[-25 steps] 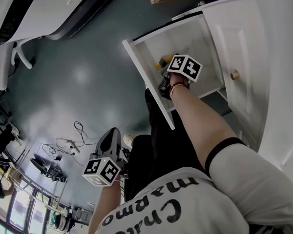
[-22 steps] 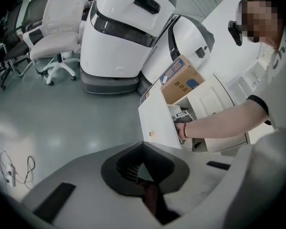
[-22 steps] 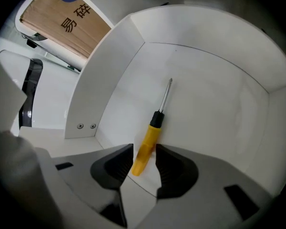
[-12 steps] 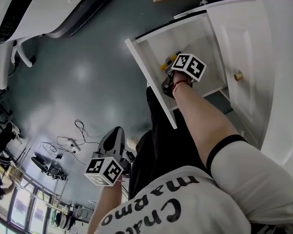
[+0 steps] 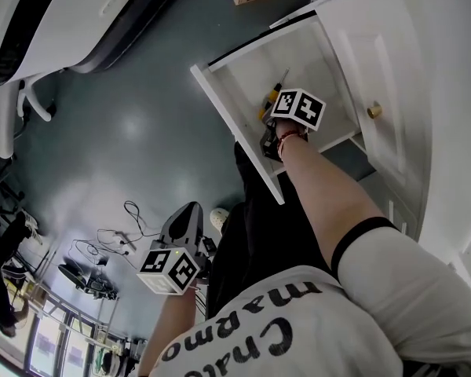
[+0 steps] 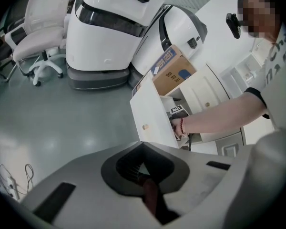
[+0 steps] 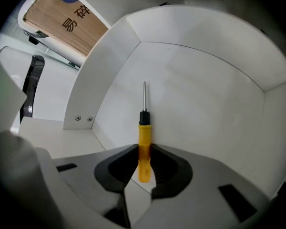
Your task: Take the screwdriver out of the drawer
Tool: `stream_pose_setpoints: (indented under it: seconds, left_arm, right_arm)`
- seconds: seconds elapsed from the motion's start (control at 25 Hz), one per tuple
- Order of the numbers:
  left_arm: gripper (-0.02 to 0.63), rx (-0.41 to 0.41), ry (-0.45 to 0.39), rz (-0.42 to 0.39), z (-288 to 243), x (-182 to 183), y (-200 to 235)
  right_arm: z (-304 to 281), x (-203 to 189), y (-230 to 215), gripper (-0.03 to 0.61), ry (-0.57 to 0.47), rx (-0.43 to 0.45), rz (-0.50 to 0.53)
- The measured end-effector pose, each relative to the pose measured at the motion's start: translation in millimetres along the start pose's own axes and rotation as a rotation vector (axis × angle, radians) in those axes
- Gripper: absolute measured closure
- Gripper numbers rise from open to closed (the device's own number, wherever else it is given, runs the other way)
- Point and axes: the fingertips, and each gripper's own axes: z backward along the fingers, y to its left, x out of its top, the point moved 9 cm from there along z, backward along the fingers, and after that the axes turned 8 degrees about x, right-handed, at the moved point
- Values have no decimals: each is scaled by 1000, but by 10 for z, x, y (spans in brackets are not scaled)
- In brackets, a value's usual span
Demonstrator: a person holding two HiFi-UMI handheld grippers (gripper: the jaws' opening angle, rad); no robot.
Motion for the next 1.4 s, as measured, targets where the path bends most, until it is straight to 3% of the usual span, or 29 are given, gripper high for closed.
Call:
stream_pose_setpoints:
  seconds: [0.36, 0.56, 0.84, 1.08, 1.4]
  left_arm:
    - [592, -25, 19, -84, 58, -49, 118]
    - [592, -80, 13, -161, 167, -52, 189]
    - [592, -256, -121, -278, 795, 50, -105]
    - [592, -285, -233, -359, 1233, 297, -151]
    - [592, -369, -446, -406, 2000, 674, -478]
  right_arm:
    - [480, -321, -28, 489, 80, -27, 119]
    - [920, -496, 90, 489, 44, -43, 193]
    - [1777, -806, 362, 489, -54, 4, 280]
    - [2474, -814, 911, 489, -249, 153, 251]
    - [3466, -1177, 1418, 489, -420, 274, 334]
